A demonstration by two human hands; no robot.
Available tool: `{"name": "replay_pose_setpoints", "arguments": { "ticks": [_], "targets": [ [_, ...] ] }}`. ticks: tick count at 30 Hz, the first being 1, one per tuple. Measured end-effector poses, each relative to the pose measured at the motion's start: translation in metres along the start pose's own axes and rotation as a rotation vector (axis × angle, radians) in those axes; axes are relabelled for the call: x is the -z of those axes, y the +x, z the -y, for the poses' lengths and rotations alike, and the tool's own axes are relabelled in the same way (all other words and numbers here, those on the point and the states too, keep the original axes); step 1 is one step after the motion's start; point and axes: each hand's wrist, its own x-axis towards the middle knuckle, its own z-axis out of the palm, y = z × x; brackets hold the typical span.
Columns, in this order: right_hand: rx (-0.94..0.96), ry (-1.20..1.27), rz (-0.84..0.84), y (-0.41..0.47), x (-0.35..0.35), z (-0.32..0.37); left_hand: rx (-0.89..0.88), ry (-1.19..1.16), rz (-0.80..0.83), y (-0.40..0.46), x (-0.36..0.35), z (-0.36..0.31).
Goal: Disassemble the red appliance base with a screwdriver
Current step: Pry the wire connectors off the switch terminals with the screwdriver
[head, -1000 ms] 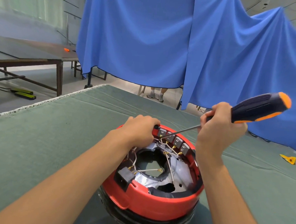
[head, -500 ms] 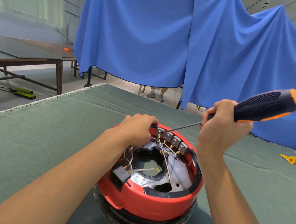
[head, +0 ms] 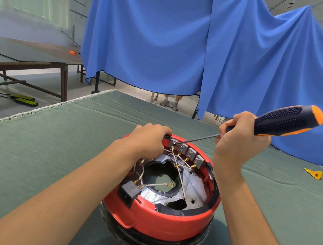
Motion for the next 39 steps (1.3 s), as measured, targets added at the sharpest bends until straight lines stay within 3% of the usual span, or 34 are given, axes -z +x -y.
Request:
{"name": "replay_pose_setpoints", "arguments": {
  "ticks": [16,26,29,33,39],
  "targets": [
    [-0.136,0.045,-0.068,0.028,-0.004,-0.004,-0.004,-0.002,-0.002,0.000,0.001,0.000],
    [-0.128,0.019,-0.009,0.025,0.004,-0.003,-0.017,-0.029,-0.010,-0.002,0.001,0.001],
    [-0.143,0.061,0.006,0.027,0.005,0.004,-0.005,-0.044,-0.051,-0.001,0.000,0.000],
    [-0.132,0.079,0.054,0.026,0.008,0.008,-0.084,0.175,-0.190,-0.003,0.003,-0.008],
    [-0.209,0.127,0.020,0.023,0.013,0.007,-0.034,0.184,0.183,-0.023,0.006,-0.017]
  ]
}}
